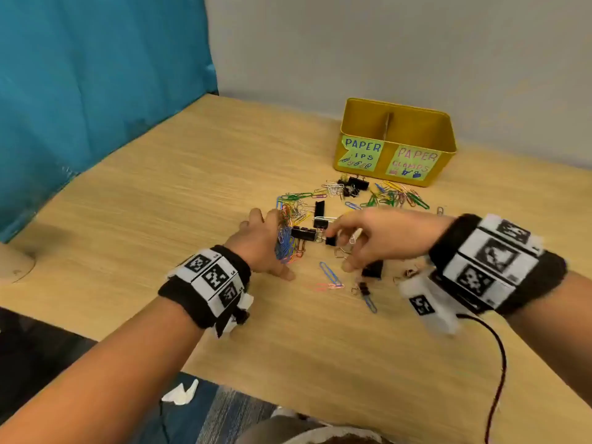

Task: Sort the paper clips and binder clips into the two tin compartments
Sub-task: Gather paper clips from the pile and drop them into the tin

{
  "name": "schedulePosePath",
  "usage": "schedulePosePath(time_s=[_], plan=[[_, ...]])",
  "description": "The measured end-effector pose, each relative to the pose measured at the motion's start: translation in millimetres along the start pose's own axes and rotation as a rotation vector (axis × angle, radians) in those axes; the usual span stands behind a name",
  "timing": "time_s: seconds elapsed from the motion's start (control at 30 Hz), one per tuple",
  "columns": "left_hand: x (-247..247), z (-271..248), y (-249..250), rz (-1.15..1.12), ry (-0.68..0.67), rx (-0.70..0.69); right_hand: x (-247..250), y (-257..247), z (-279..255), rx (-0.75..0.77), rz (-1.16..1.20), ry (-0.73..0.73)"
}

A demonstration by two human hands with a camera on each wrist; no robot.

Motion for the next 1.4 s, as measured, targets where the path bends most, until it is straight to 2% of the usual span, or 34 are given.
schedulePosePath(time_s=[0.17, 0.33, 0.4, 0.57, 0.67, 0.77, 0.9, 1.0, 1.1, 1.2, 1.3, 1.4], plan=[[-1.9, 21.2, 1.1, 0.005, -0.018, 0.063, 36.7, -5.3, 93.4, -0.001, -0.092, 0.16], [5.4, 38.2, -4.5, -0.033, 0.012, 0.091, 26.9, -2.4, 159.7, -0.031, -0.225, 0.155], [6.2, 43.3, -4.3, -0.038, 0.025, 0.083, 20.9, -6.6, 172.4, -0.017, -0.276, 0.147], [6.6, 54.8, 5.2, 0.027, 0.063, 0.079, 16.8, -11.6, 180.8, 0.093, -0.18, 0.096], [7.9, 65.3, 13.6, 0.083, 0.057, 0.045, 26.8, -4.5, 174.4, 0.1, -0.145, 0.158], [14.5, 74.7, 20.5, 0.001, -0.011, 0.024, 31.9, 13.8, 169.7, 0.03, 0.057, 0.164], [28.2, 87.1, 26.8, -0.297, -0.118, -0.018, 36.9, 55.1, 158.8, -0.052, 0.626, 0.155], [40.5, 97.0, 35.5, -0.458, -0.126, -0.051, 48.2, 73.3, 140.8, -0.032, 0.969, 0.156], [49.7, 101.0, 54.5, -0.533, -0.142, -0.113, 57.8, 81.6, 126.7, -0.006, 1.002, 0.133], [56.1, 106.5, 73.5, -0.557, -0.137, -0.159, 69.3, 85.1, 117.7, -0.003, 1.012, 0.176], [75.2, 112.7, 91.7, -0.633, -0.074, -0.18, 92.6, 85.9, 108.2, 0.035, 1.218, 0.281], [105.5, 126.1, 116.6, -0.701, 0.02, -0.21, 128.1, 95.8, 98.8, 0.029, 1.356, 0.45]])
Point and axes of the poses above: each hand's wrist, its own z-axis towards the middle knuckle, its own x-axis out of the back of the hand, y = z × x, the point moved 6 cm from there along z, towards the middle knuckle, and after that the axes turned 3 degrees about x, right-handed, at the moved point
